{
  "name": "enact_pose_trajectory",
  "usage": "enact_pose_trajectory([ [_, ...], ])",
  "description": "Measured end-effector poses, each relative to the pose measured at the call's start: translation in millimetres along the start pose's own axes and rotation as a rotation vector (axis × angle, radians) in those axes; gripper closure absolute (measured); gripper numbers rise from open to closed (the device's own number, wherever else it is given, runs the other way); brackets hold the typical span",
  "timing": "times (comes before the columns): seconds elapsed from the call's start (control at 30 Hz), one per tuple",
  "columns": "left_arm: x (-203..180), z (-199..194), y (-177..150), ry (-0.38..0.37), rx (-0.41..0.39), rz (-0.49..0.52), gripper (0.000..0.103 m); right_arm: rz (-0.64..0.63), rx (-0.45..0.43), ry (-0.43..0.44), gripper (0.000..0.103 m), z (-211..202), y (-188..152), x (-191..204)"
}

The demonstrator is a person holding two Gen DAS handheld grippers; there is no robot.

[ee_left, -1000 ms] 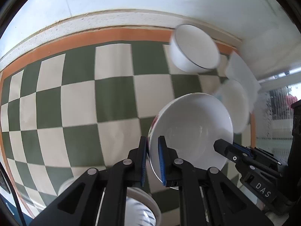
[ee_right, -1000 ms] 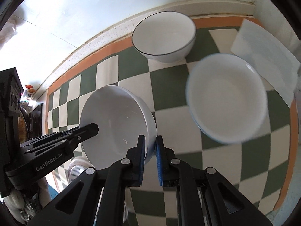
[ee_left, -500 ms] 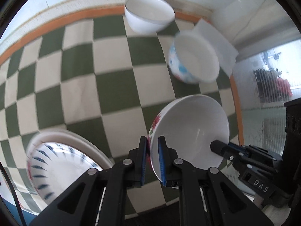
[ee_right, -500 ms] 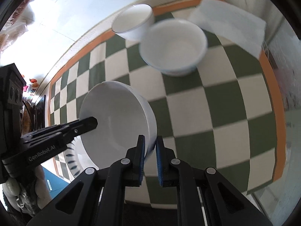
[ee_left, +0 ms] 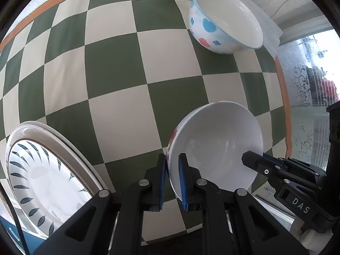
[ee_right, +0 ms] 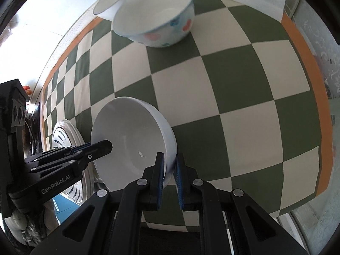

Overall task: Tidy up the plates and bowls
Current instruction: 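Carry the held bowl with both tools and lower it into the dotted bowl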

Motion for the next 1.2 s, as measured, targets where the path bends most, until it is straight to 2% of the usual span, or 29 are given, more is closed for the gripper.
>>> enact_pose_trajectory([
  [0.37, 2, -6, -2, -0.01, 0.0, -0.011, 0.093, 0.006, 0.044, 0.02, 0.091, 8, 6, -2],
  [0.53, 7, -44, 5, -0.028, -0.08, -0.038, 0.093, 0.044, 0.045, 0.072, 0.091, -9, 17, -10],
  [0.6, 6, -61, 14, -0.037, -0.115, -0.045, 0.092, 0.056, 0.014, 0.077, 0.091, -24, 26, -13],
  [0.7, 1, -76, 38, -0.043, -0.152, -0.041, 0.091, 0.064, -0.035, 0.1, 0.091, -47, 46, -15],
  [0.73, -1, -76, 47, -0.049, -0.151, -0.045, 0.087, 0.064, -0.049, 0.105, 0.091, -53, 52, -15],
  [0.87, -5, -66, 86, -0.093, -0.137, -0.083, 0.086, 0.063, -0.073, 0.115, 0.088, -62, 87, -14],
  [1.0, -10, -41, 130, -0.11, -0.104, -0.109, 0.086, 0.084, -0.098, 0.104, 0.075, -54, 130, -17],
  [1.2, -10, -2, 171, -0.107, -0.04, -0.131, 0.086, 0.121, -0.082, 0.092, 0.075, -22, 176, -24],
])
Point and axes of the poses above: each gripper's, at about its wrist camera, not at the fingertips, and z roughly the way its jaws point, x to its left, y to its top, the point moved 2 cm from there along z, roughly the way its jaws point, and after that the axes turned 6 degrees about -x, right-handed, at the moved point
